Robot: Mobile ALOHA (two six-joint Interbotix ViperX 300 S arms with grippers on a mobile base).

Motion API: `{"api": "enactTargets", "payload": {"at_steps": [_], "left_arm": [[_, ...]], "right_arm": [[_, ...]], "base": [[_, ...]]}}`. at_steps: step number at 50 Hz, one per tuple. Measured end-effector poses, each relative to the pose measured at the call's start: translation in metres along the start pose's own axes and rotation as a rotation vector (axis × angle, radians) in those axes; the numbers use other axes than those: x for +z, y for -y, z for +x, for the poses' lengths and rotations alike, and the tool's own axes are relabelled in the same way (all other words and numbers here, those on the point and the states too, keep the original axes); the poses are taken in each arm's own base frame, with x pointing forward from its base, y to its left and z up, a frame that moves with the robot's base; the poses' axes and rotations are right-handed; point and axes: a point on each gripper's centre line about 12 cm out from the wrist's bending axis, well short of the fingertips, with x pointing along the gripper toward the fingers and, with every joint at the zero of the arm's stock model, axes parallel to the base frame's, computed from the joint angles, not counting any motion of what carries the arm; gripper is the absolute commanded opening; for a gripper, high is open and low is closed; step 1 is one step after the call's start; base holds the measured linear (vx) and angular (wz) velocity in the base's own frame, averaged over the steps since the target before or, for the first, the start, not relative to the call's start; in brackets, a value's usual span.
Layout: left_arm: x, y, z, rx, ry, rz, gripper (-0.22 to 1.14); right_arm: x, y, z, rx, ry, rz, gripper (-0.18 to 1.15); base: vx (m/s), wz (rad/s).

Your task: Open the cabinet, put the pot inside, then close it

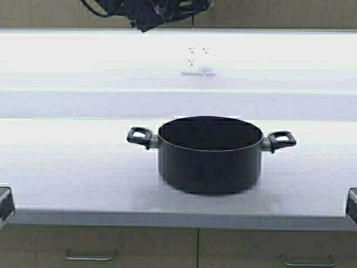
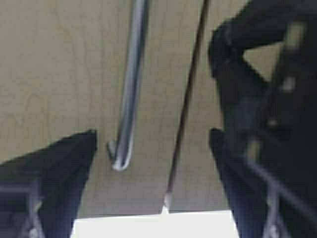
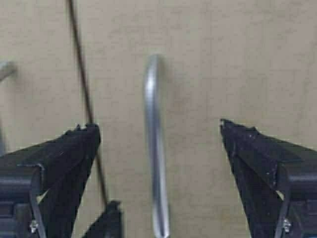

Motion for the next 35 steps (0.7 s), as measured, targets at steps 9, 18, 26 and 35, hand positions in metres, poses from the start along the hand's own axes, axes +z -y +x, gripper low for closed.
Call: {"api": "enactTargets", "payload": {"at_steps": [9, 18, 26, 35], "left_arm": [[-0.004, -0.001, 0.002, 0.003, -0.003, 0.01, 0.89], [-0.009, -0.003, 0.005, 0.008, -0.014, 0.052, 0.12], [-0.012, -0.002, 0.008, -0.012, -0.087, 0.066, -0.02], [0.001, -0.007, 0.0, -0.021, -0.112, 0.07, 0.04]], "right_arm": [[-0.006, -0.004, 0.003, 0.002, -0.005, -0.002, 0.98], [-0.003, -0.006, 0.009, 0.001, 0.008, 0.003, 0.29], [0.0, -0.004, 0.013, -0.004, 0.011, -0.034, -0.05], [0.007, -0.005, 0.006, 0.079, -0.067, -0.031, 0.08]], "base": [[0.0, 0.0], [0.0, 0.0], [-0.01, 0.02], [-0.02, -0.01]]}}
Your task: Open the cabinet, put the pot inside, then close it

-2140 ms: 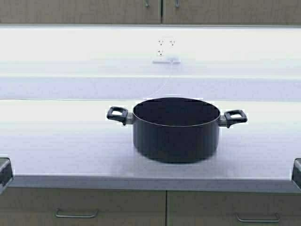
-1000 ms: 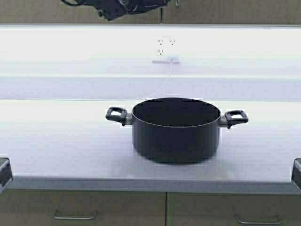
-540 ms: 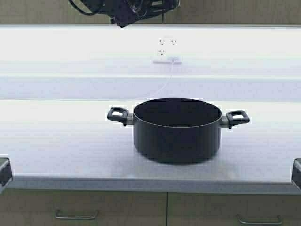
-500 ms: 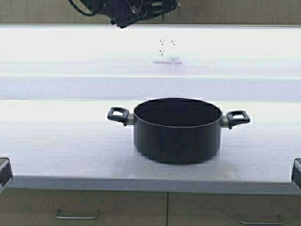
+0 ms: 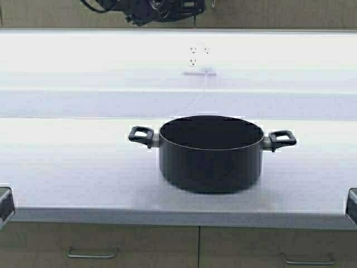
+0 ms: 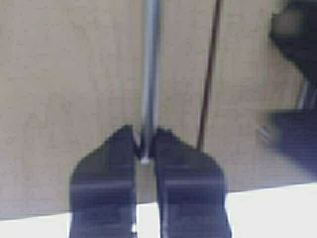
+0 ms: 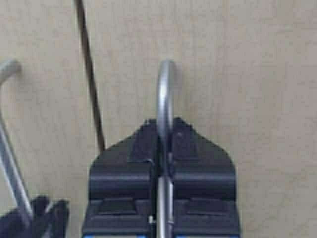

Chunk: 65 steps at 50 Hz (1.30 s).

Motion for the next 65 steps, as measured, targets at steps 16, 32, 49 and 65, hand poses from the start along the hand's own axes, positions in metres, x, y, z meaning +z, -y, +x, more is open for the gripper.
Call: {"api": "enactTargets", "payload": {"at_steps": [16, 32, 49, 65], "left_arm": [[0.027, -0.009, -0.079, -0.052, -0.1, 0.024, 0.03], [0.038, -0.022, -0.126, -0.086, -0.175, 0.052, 0.03], [0.046, -0.047, -0.162, -0.069, -0.225, 0.057, 0.03], [0.056, -0.082, -0.193, -0.006, -0.248, 0.039, 0.03]], "right_arm": [[0.01, 0.014, -0.068, 0.161, -0.133, -0.031, 0.06], [0.011, 0.026, -0.113, 0.245, -0.2, -0.037, 0.06], [0.014, 0.054, -0.147, 0.281, -0.253, -0.041, 0.06], [0.014, 0.078, -0.157, 0.263, -0.28, -0.052, 0.06]], "base": [[0.01, -0.02], [-0.03, -0.01], [-0.07, -0.02], [-0.11, -0.02]]}}
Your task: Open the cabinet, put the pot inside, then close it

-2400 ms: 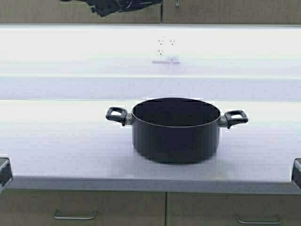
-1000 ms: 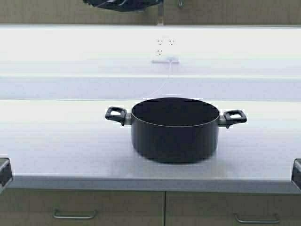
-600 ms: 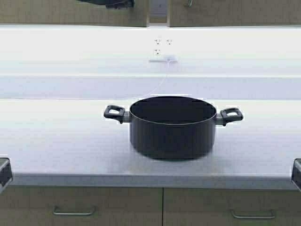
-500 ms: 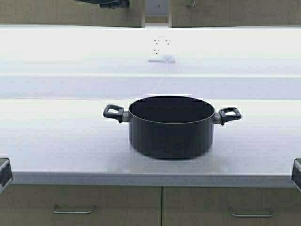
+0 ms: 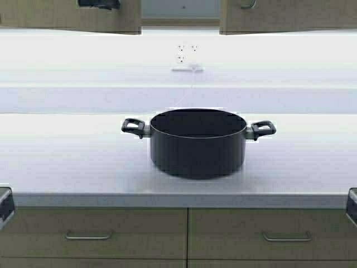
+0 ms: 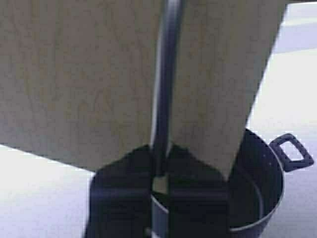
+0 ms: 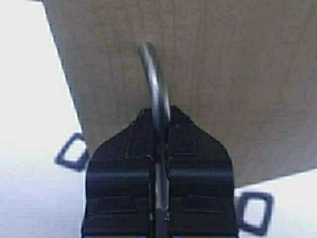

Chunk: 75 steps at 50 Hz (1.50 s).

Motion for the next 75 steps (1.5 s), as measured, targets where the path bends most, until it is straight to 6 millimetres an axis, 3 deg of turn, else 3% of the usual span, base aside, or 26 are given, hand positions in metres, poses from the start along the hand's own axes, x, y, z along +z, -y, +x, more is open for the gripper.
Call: {"api": "enactTargets", "payload": {"at_steps": [18, 31, 34, 37, 41, 44, 47, 49, 60, 71, 75], "left_arm": [[0.002, -0.023, -0.016, 0.045, -0.033, -0.01, 0.03], [0.002, -0.026, -0.047, 0.029, -0.027, -0.02, 0.03], [0.002, -0.026, -0.053, 0.025, -0.023, -0.02, 0.09], [0.004, -0.026, -0.056, 0.02, -0.024, -0.021, 0.23], [0.001, -0.024, -0.058, 0.004, -0.053, -0.022, 0.54], [0.001, -0.022, -0.06, -0.011, -0.068, -0.028, 0.79], [0.007, -0.013, -0.065, -0.053, -0.065, -0.021, 1.0], [0.009, -0.017, -0.067, -0.042, -0.064, -0.04, 1.06], [0.005, -0.023, -0.071, -0.029, -0.096, -0.041, 1.01], [0.004, -0.017, -0.083, -0.073, -0.135, -0.042, 0.98], [0.002, -0.014, -0.087, -0.095, -0.162, -0.031, 0.89]], "right_arm": [[-0.007, 0.024, -0.011, -0.055, -0.021, 0.024, 0.06], [-0.013, 0.042, -0.046, -0.086, -0.023, 0.033, 0.1], [-0.013, 0.044, -0.049, -0.09, -0.026, 0.038, 0.23], [-0.014, 0.044, -0.05, -0.079, -0.045, 0.043, 0.49], [-0.013, 0.043, -0.05, -0.044, -0.088, 0.051, 0.89], [-0.011, 0.043, -0.052, -0.016, -0.125, 0.059, 1.08], [-0.011, 0.043, -0.054, 0.006, -0.158, 0.065, 1.07], [-0.016, 0.041, -0.058, 0.024, -0.19, 0.068, 1.03], [-0.028, 0.044, -0.079, 0.062, -0.321, 0.011, 1.0], [-0.018, 0.033, -0.118, 0.108, -0.317, -0.029, 0.98], [-0.016, 0.026, -0.129, 0.147, -0.312, -0.034, 0.93]], "base": [[-0.1, 0.02], [0.0, 0.01], [0.0, 0.0], [0.0, 0.0], [0.0, 0.0], [0.0, 0.0], [0.01, -0.02], [0.01, -0.04], [0.0, 0.0], [0.0, 0.0], [0.0, 0.0]]}}
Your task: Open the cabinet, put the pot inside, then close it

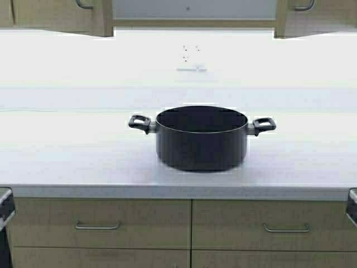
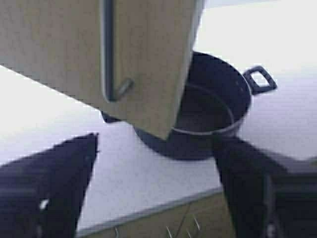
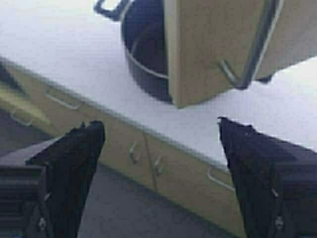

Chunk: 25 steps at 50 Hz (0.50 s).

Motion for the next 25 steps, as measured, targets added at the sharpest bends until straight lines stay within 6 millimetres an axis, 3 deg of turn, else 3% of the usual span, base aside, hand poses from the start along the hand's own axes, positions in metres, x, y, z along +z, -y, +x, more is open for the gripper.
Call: {"api": "enactTargets", "payload": {"at_steps": [5, 8, 9, 12, 15, 17, 21, 25], "left_arm": [[-0.004, 0.015, 0.001, -0.069, -0.05, 0.019, 0.58], [-0.006, 0.028, 0.005, -0.127, -0.077, 0.034, 0.27], [-0.007, 0.034, 0.006, -0.149, -0.088, 0.044, 0.11], [-0.01, 0.054, 0.013, -0.222, -0.112, 0.077, -0.12], [-0.013, 0.075, 0.022, -0.284, -0.132, 0.111, -0.11], [-0.015, 0.084, 0.029, -0.301, -0.131, 0.114, -0.03], [-0.014, 0.102, 0.045, -0.318, -0.092, 0.122, 0.08], [-0.013, 0.117, 0.063, -0.318, -0.048, 0.126, 0.05]], "right_arm": [[0.0, -0.014, -0.001, 0.086, -0.002, -0.004, 0.72], [0.002, -0.027, 0.004, 0.165, 0.002, -0.007, 0.51], [0.003, -0.032, 0.007, 0.197, 0.005, -0.008, 0.43], [0.009, -0.046, 0.015, 0.271, 0.016, -0.007, 0.18], [0.017, -0.055, 0.026, 0.303, 0.037, -0.007, -0.02], [0.023, -0.059, 0.033, 0.304, 0.057, -0.014, -0.06], [0.037, -0.074, 0.049, 0.31, 0.108, -0.044, 0.02], [0.049, -0.081, 0.067, 0.286, 0.139, -0.069, 0.08]], "base": [[0.0, 0.0], [0.0, 0.0], [0.0, 0.0], [0.0, 0.0], [0.0, 0.0], [0.0, 0.01], [0.0, 0.0], [0.0, 0.0]]}}
